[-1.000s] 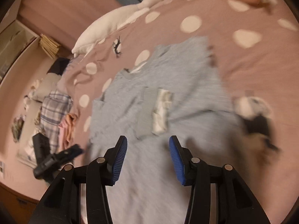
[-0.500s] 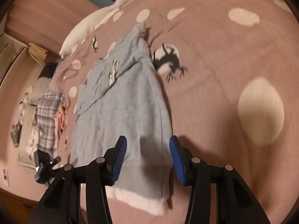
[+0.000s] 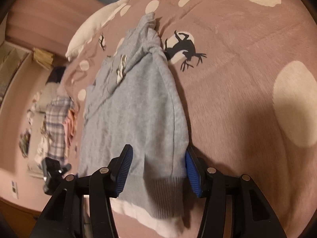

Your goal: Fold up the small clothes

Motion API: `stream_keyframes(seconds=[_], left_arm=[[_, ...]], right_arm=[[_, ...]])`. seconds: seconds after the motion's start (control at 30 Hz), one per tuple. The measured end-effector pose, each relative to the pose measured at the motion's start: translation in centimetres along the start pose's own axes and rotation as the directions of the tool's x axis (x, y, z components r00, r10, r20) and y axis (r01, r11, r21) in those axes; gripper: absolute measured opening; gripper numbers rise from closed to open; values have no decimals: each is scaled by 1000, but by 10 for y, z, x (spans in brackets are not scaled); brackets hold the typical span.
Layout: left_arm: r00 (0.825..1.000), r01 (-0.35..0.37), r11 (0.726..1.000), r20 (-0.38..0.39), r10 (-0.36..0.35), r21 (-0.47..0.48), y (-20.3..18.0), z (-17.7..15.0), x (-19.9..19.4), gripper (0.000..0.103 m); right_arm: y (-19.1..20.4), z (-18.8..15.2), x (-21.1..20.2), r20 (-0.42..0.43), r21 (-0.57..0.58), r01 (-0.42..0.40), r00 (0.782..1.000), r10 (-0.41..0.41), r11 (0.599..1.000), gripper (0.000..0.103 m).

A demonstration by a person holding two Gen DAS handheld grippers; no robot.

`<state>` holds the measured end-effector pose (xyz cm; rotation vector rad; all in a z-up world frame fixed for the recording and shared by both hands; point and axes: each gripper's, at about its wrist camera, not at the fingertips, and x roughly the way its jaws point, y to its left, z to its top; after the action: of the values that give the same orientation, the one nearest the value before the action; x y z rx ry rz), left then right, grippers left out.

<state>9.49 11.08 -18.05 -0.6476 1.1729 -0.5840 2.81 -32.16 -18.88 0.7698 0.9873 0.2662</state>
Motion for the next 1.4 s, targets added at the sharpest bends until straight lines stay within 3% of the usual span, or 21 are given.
stream_keyframes(seconds=[0.37,0.53,0.63,0.7,0.77,0.8,0.9,1.0,1.07,1.13,1.23,1.4], left_arm=[[997,53,998,-50,-52,26,0,-34,-9,91],[997,66,998,-39,-66,-4,2,-31,-6,89],[998,63,998,-22,-63,-30,4,-27,-4,68],[998,55,997,-29,-56,-51,8,-30,-2,46],[998,53,996,-37,-56,-68,13,-34,-2,30],[998,47,996,-39,-49,-74,15,-35,-2,19],[997,57,994,-39,-61,-93,20,-37,-5,18],[995,89,993,-36,-92,-78,13,-33,-8,13],[981,193,976,-12,-195,-101,10,-27,-14,13],[961,277,955,26,-276,-108,7,-19,-22,13],[940,339,936,63,-334,-97,-1,-7,-28,13],[902,425,902,113,-416,-77,-16,21,-32,13]], right_arm=[[-5,-35,-12,-84,-28,-53,995,51,998,53],[-6,-35,-10,-87,-8,-58,995,57,998,53],[-2,-31,-4,-86,-9,-50,995,49,999,53],[1,-31,-3,-86,-28,-36,996,33,999,53],[6,-32,-3,-83,-56,-16,997,11,998,52],[8,-33,-3,-79,-71,1,997,-6,997,47],[7,-36,-3,-66,-84,41,997,-47,996,30],[9,-35,-4,-57,-95,43,997,-48,995,23],[7,-33,-7,-47,-63,-6,999,3,998,21],[4,-27,-16,1,-14,-119,993,119,993,19],[4,-15,-26,74,25,-269,961,267,963,19],[25,10,-29,136,-12,-356,925,354,935,19]])
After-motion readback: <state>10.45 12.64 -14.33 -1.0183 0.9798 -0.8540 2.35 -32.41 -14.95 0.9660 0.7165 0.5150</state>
